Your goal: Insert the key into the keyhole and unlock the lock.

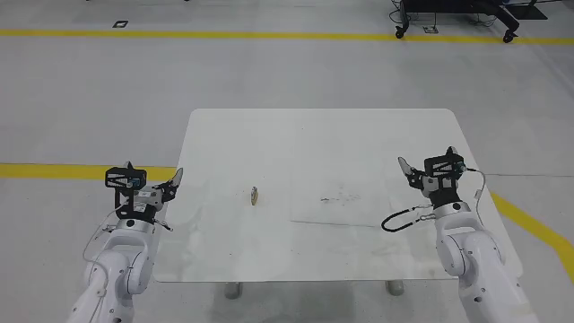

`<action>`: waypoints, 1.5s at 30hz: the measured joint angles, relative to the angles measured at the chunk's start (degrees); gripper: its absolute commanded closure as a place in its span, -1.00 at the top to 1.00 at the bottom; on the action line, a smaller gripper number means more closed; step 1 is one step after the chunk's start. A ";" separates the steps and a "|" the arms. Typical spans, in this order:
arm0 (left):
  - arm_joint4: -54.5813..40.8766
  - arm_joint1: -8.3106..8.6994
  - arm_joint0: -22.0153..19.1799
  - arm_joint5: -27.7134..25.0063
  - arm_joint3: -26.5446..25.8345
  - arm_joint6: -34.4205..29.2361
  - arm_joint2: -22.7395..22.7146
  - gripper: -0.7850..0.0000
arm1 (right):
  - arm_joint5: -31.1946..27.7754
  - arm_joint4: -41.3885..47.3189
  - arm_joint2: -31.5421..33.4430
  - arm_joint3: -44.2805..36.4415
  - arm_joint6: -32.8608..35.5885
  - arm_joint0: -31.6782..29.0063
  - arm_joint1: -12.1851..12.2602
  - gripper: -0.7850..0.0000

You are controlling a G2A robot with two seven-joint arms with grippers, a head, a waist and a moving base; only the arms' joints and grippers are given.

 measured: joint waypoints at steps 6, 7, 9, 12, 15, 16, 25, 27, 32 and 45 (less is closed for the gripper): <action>0.00 0.00 0.00 0.00 0.00 0.00 0.00 1.00 | -1.10 -1.88 -1.31 0.23 0.69 0.93 0.01 1.00; 0.00 0.00 0.00 0.00 0.00 0.00 0.00 1.00 | -2.98 -2.92 -2.66 0.80 1.52 2.00 0.00 1.00; 0.00 0.00 0.00 0.00 0.00 0.00 0.00 1.00 | -6.97 -3.84 -5.03 2.29 3.17 4.25 -0.02 1.00; 0.00 0.00 0.00 0.00 0.00 0.00 0.00 1.00 | -13.36 -4.14 -8.85 5.11 5.69 8.09 -0.14 1.00; 0.00 0.00 0.00 0.00 0.00 0.00 0.00 1.00 | -18.48 -3.59 -10.63 6.67 7.90 10.54 -0.17 1.00; 0.00 0.00 0.00 0.00 0.00 0.00 0.00 1.00 | -18.78 -3.57 -10.63 6.70 7.97 10.56 -0.17 1.00; 0.00 0.00 0.00 0.00 0.00 0.00 0.00 1.00 | -20.10 -2.72 -11.31 6.97 5.66 11.20 0.06 1.00; 0.00 0.00 0.00 0.00 0.00 0.00 0.00 1.00 | -26.58 -0.77 -11.32 10.40 3.23 13.02 0.43 1.00; 0.00 0.00 0.00 0.00 0.00 0.00 0.00 1.00 | -50.77 -0.65 -14.49 21.98 0.18 20.59 1.00 1.00; 0.00 0.00 0.00 0.00 0.00 0.00 0.00 1.00 | -58.00 -14.29 -33.57 36.67 -7.41 35.19 2.43 -0.46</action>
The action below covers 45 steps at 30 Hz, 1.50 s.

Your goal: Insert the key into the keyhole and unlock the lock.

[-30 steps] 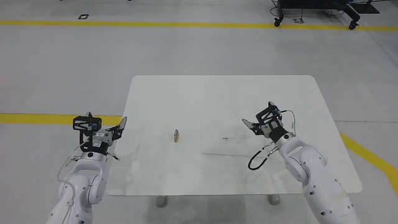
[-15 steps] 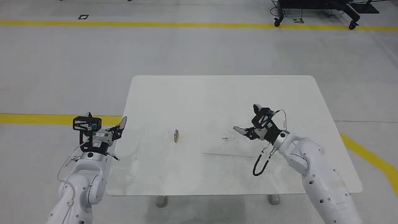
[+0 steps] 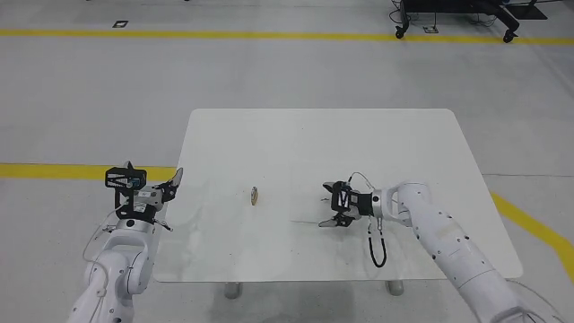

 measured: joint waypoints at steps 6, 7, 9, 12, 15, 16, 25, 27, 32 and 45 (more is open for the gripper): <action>0.00 0.00 0.00 0.00 0.00 0.00 0.00 1.00 | 2.44 -2.28 -1.93 2.65 1.68 2.97 -0.09 -0.38; 0.00 0.00 0.00 0.00 0.00 0.00 0.00 1.00 | 2.97 -2.51 -2.24 2.45 1.95 3.17 -0.17 -0.41; 0.00 0.00 0.00 0.00 0.00 0.00 0.00 1.00 | 3.23 -2.64 -2.52 2.40 1.86 3.44 -0.22 -0.58; 0.00 0.00 0.00 0.00 0.00 0.00 0.00 1.00 | 2.30 -2.25 -2.78 2.90 1.01 4.10 -0.24 -0.82; 0.00 0.00 0.00 0.00 0.00 0.00 0.00 1.00 | 1.98 -2.37 -3.28 3.37 0.87 4.73 -0.32 -1.00; 0.00 0.00 0.00 0.00 0.00 0.00 0.00 1.00 | 1.83 -2.36 -3.53 3.49 0.85 4.94 -0.37 -1.00; 0.00 0.00 0.00 0.00 0.00 0.00 0.00 1.00 | 2.23 -3.10 -3.61 3.19 -1.47 5.45 -0.06 -1.00; 0.00 0.00 0.00 0.00 0.00 0.00 0.00 1.00 | 3.57 -3.71 -3.06 2.01 -2.91 4.76 0.24 -1.00; 0.00 0.00 0.00 0.00 0.00 0.00 0.00 1.00 | 7.00 -6.91 -1.54 -0.75 -8.07 2.04 1.36 -1.00; 0.00 0.00 0.00 -0.02 -0.02 0.01 0.02 1.00 | 7.01 -8.22 -0.94 -1.27 -9.18 1.26 1.96 -1.00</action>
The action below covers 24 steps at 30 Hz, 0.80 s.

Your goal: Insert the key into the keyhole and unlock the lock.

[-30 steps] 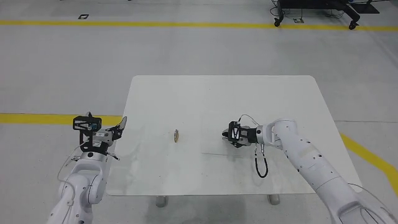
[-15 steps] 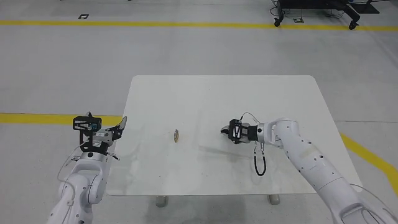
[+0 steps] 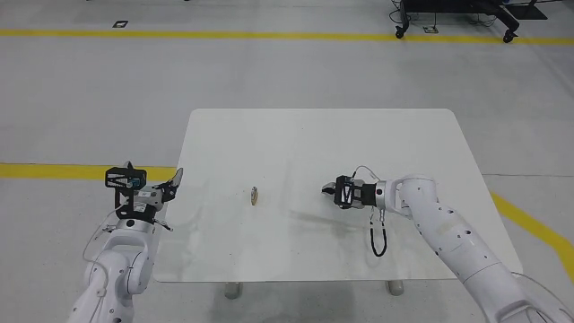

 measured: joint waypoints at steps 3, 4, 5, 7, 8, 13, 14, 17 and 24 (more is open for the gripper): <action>3.62 0.16 0.18 -2.62 -1.92 -0.70 2.07 1.00 | 0.00 0.00 0.00 0.00 0.00 0.00 0.00 -1.00; 7.69 0.25 -0.21 -4.01 -3.35 -2.15 3.84 1.00 | 0.00 0.00 0.00 0.00 0.00 0.00 0.00 -1.00; 10.94 0.26 -0.81 -4.97 -4.34 -3.38 5.45 1.00 | 0.00 0.00 0.00 0.00 0.00 0.00 0.00 -1.00; 17.08 0.12 -3.27 -7.10 -5.63 -6.41 9.61 1.00 | 0.00 0.00 0.00 0.00 0.00 0.00 0.00 -1.00; 18.99 -0.02 -4.68 -8.04 -5.69 -7.76 11.53 1.00 | 0.00 0.00 0.00 0.00 0.00 0.00 0.00 -1.00; 24.76 -1.35 -14.74 -13.23 -2.86 -15.12 22.80 1.00 | 0.00 0.00 0.00 0.00 0.00 0.00 0.00 -1.00; 25.60 -1.68 -16.67 -13.80 -1.99 -16.46 24.82 1.00 | 0.00 0.00 0.00 0.00 0.00 0.00 0.00 -1.00; 27.57 -2.93 -22.25 -14.21 0.96 -19.56 31.11 1.00 | 0.00 0.00 0.00 0.00 0.00 0.00 0.00 -1.00; 22.38 -5.81 -32.45 -19.53 10.78 -24.93 40.24 1.00 | 0.00 0.00 0.00 0.00 0.00 0.00 0.00 -1.00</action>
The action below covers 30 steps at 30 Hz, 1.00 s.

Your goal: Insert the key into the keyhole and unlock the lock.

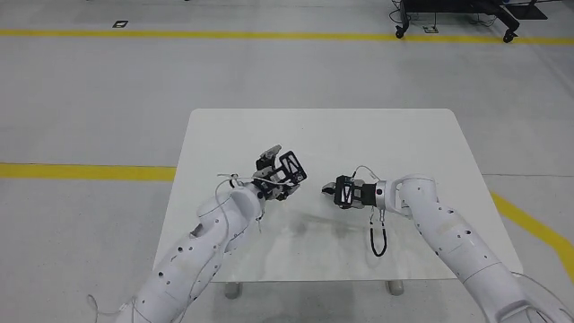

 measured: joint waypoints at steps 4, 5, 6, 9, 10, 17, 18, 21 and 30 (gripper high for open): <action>-1.22 -1.68 -4.79 -1.28 5.60 -2.84 4.16 1.00 | 0.00 0.00 0.00 0.00 0.00 0.00 0.00 -1.00; -1.30 -2.00 -5.47 -1.04 6.53 -3.12 4.84 1.00 | 0.00 0.00 0.00 0.00 0.00 0.00 0.00 -1.00; -1.50 -2.30 -6.02 -0.68 7.39 -3.24 5.41 1.00 | 0.00 0.00 0.00 0.00 0.00 0.00 0.00 -1.00; -1.76 -3.15 -7.42 0.90 10.12 -3.30 6.76 1.00 | 0.00 0.00 0.00 0.00 0.00 -0.01 0.00 -1.00; -1.36 -3.44 -7.87 1.43 11.13 -3.41 7.31 1.00 | 0.30 0.12 -0.01 -0.15 0.13 -0.18 -0.01 -1.00; 2.04 -5.36 -9.93 4.45 17.05 -4.31 11.42 1.00 | 1.71 1.13 0.81 -1.90 0.25 -1.42 0.33 -1.00; 1.85 -5.64 -10.19 4.69 17.82 -4.12 11.77 1.00 | 1.76 1.30 1.10 -2.07 -0.07 -1.64 0.44 -1.00; 1.19 -6.44 -11.08 4.92 20.09 -3.06 12.60 1.00 | 1.96 1.96 2.24 -2.53 -2.02 -2.62 0.87 -1.00; 1.57 -8.14 -13.19 5.55 24.33 -2.13 13.78 1.00 | -2.82 7.31 8.08 0.23 -15.49 -5.70 2.79 -1.00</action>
